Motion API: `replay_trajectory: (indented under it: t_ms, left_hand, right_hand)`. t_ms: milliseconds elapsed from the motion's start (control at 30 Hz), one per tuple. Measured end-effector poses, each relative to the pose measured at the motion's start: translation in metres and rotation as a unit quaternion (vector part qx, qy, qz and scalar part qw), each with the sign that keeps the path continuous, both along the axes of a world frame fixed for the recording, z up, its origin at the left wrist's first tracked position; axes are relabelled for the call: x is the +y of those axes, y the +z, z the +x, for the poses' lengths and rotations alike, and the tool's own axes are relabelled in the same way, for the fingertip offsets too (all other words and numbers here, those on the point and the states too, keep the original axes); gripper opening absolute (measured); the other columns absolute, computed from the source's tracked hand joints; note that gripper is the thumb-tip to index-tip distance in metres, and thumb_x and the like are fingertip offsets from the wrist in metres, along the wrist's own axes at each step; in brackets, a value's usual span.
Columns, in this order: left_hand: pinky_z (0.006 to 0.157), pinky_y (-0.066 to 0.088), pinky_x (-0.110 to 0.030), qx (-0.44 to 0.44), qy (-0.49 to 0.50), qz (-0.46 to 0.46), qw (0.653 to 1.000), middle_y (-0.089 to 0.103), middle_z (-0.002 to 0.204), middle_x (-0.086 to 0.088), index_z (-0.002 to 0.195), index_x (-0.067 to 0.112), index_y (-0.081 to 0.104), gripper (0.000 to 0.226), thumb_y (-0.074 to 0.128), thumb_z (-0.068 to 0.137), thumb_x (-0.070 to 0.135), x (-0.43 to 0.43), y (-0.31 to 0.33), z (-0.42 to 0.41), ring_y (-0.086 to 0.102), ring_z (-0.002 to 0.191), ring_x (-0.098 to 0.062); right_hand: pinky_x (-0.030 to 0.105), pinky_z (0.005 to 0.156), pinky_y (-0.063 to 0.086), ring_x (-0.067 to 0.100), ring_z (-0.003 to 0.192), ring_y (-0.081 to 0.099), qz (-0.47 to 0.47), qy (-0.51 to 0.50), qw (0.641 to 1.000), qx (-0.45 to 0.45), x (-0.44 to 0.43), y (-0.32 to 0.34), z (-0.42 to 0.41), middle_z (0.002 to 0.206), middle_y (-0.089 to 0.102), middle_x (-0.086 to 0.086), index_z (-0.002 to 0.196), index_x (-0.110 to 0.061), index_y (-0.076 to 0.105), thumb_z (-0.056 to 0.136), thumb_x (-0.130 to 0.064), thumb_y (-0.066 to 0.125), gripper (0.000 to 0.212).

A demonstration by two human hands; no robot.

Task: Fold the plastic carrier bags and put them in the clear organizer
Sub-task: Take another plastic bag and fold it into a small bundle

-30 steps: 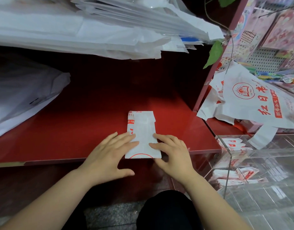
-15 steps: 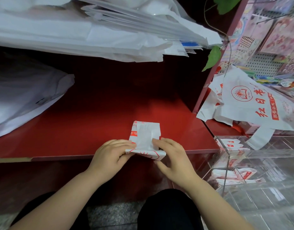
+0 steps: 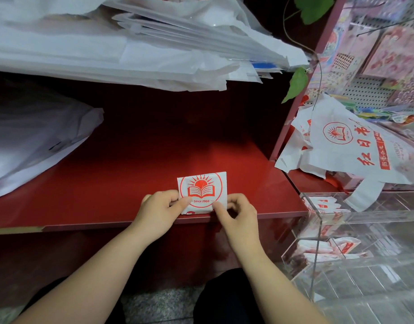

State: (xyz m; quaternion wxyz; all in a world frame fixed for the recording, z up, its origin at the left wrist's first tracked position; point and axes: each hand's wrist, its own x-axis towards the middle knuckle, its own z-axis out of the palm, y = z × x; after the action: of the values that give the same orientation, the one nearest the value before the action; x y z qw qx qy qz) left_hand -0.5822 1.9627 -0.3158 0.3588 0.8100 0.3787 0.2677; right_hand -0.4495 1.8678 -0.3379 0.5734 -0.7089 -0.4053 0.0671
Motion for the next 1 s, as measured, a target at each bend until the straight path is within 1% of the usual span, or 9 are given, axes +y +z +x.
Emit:
replay_trajectory:
  t_ms: [167,300,400,533,667,767,833,900,1000]
  left_hand:
    - [0.068,0.035,-0.031,0.048,-0.013,-0.064,0.997,0.059,0.066,-0.008,0.075,-0.007,0.062,0.040,0.057,0.090,0.031,0.009,0.007,0.010,0.046,0.063,-0.020]
    - [0.074,0.038,-0.031,0.087,0.001,-0.074,0.993,0.061,0.064,0.000,0.055,0.013,0.052,0.037,0.062,0.088,0.027,0.011,0.014,0.018,0.054,0.061,-0.020]
    - [0.089,0.047,-0.038,0.080,0.016,-0.080,0.993,0.071,0.091,-0.004,0.080,0.013,0.067,0.018,0.063,0.087,0.028,0.011,0.012,0.019,0.065,0.089,-0.023]
    - [0.096,0.042,-0.039,0.086,0.057,-0.067,0.992,0.069,0.098,-0.001,0.117,0.018,0.055,0.034,0.059,0.088,0.036,0.006,0.014,0.023,0.063,0.096,-0.020]
    - [0.093,0.027,-0.030,0.170,0.145,0.133,0.966,0.065,0.101,0.000,0.139,0.019,0.033,0.056,0.049,0.091,0.044,0.001,0.009,0.022,0.055,0.103,-0.019]
    - [0.082,0.026,-0.032,0.100,0.097,0.318,0.938,0.065,0.099,-0.009,0.126,0.009,0.054,0.048,0.046,0.087,0.036,0.001,0.002,0.021,0.055,0.095,-0.028]
    - [0.092,0.028,-0.032,0.111,0.003,0.362,0.925,0.065,0.110,-0.012,0.117,0.007,0.062,0.050,0.035,0.084,0.033,0.001,0.002,0.028,0.058,0.106,-0.029]
    - [0.111,0.013,-0.032,0.198,-0.053,0.291,0.934,0.045,0.141,-0.009,0.135,0.011,0.047,0.058,0.018,0.091,0.037,-0.003,0.007,0.036,0.035,0.135,-0.023]
    - [0.112,-0.012,-0.033,0.309,-0.079,0.212,0.924,0.001,0.156,0.006,0.149,0.022,0.006,0.050,0.013,0.101,0.037,0.004,0.004,0.040,-0.006,0.143,-0.008]
  right_hand:
    - [0.033,0.099,0.029,0.009,0.077,0.056,-0.063,-0.002,0.994,0.085,0.009,0.023,0.004,0.079,0.056,-0.018,0.105,-0.030,0.044,0.076,-0.043,0.064,0.038]
    - [0.024,0.069,0.013,0.013,0.094,0.058,-0.195,-0.020,0.981,-0.007,0.021,0.030,0.012,0.074,0.051,-0.015,0.114,-0.020,0.054,0.088,-0.028,0.056,0.028]
    - [0.026,0.076,0.017,0.017,0.100,0.057,-0.248,-0.029,0.967,-0.040,0.028,0.033,0.013,0.086,0.060,-0.007,0.116,-0.019,0.053,0.089,-0.030,0.053,0.029]
    - [0.028,0.088,0.022,0.019,0.107,0.055,-0.285,-0.046,0.953,-0.093,0.034,0.037,0.012,0.109,0.064,-0.001,0.125,-0.019,0.047,0.090,-0.030,0.050,0.036]
    - [0.029,0.088,0.023,0.020,0.109,0.055,-0.292,-0.063,0.946,-0.123,0.035,0.036,0.010,0.113,0.063,0.000,0.127,-0.018,0.044,0.092,-0.030,0.048,0.037]
    - [0.029,0.090,0.024,0.020,0.112,0.054,-0.305,-0.068,0.941,-0.127,0.039,0.036,0.012,0.117,0.063,0.001,0.127,-0.018,0.044,0.092,-0.030,0.048,0.038]
    - [0.030,0.091,0.025,0.020,0.114,0.053,-0.309,-0.072,0.940,-0.121,0.041,0.037,0.013,0.118,0.062,0.000,0.127,-0.018,0.044,0.092,-0.030,0.048,0.038]
    - [0.030,0.092,0.025,0.020,0.112,0.054,-0.311,-0.074,0.940,-0.121,0.042,0.036,0.013,0.116,0.063,0.000,0.128,-0.018,0.043,0.092,-0.030,0.047,0.038]
    - [0.031,0.090,0.026,0.022,0.109,0.056,-0.306,-0.058,0.939,-0.144,0.038,0.036,0.013,0.113,0.064,0.001,0.130,-0.019,0.038,0.093,-0.029,0.045,0.039]
